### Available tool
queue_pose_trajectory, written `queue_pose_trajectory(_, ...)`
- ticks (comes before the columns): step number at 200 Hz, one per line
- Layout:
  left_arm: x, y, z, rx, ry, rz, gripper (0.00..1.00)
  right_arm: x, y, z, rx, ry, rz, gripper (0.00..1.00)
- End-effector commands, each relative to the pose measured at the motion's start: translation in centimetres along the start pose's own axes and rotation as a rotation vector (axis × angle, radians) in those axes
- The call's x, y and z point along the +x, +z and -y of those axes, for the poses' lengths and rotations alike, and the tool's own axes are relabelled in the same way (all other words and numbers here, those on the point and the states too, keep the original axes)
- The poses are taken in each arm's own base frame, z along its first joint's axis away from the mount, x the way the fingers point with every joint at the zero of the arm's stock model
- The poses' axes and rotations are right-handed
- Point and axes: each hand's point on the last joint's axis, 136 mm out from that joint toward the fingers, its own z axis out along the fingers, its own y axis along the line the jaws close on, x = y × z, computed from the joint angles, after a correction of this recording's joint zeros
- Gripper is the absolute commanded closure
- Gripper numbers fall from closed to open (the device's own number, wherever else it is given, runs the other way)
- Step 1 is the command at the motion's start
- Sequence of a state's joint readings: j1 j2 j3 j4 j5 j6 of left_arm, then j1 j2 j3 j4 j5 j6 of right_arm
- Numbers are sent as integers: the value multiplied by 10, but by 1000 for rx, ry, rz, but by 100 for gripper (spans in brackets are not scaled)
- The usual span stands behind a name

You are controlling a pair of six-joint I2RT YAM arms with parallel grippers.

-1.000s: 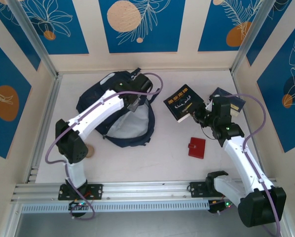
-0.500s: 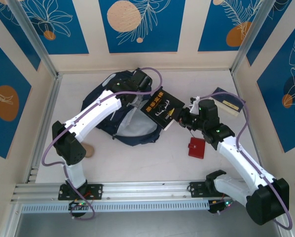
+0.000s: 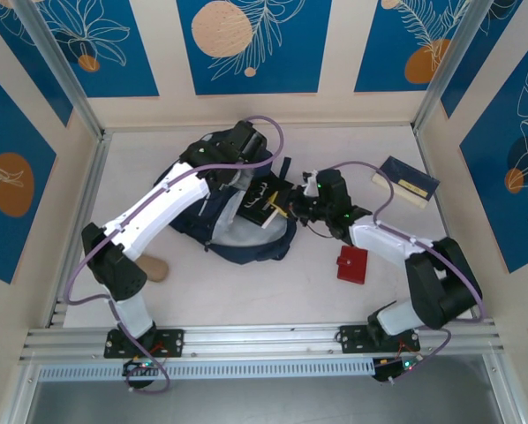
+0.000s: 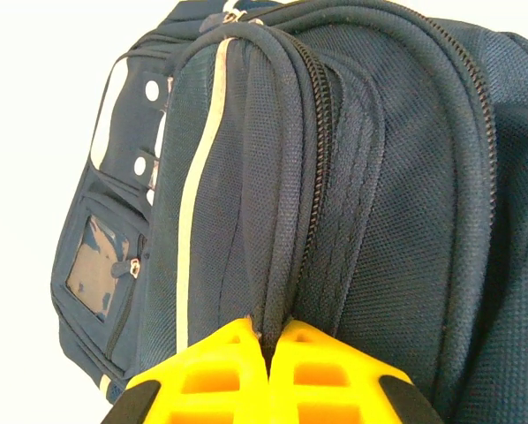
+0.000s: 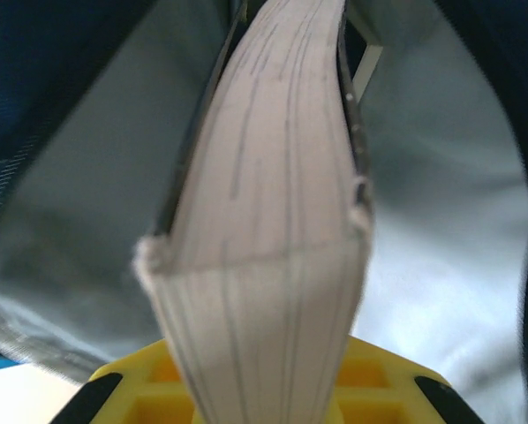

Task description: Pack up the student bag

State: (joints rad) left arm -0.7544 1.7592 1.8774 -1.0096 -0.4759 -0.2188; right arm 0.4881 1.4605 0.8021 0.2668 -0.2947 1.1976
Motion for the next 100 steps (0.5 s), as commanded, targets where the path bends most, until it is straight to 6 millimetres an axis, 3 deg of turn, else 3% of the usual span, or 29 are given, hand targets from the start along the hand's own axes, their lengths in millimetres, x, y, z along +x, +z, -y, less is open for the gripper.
queue_pose_trajectory(1, -42, -45, -13, 31, -110, 192, 100, -17, 21, -38, -88, -42, 44, 94)
queue_pose_trajectory(36, -41, -45, -10, 53, -117, 190, 100, -33, 69, -11, -8, 75, 75, 94)
queue_pose_trajectory(68, -40, -45, -8, 66, -125, 185, 100, -39, 111, -10, 9, 101, 90, 94)
queue_pose_trajectory(100, -38, -44, -7, 66, -129, 181, 100, -30, 145, -10, 31, 121, 45, 91)
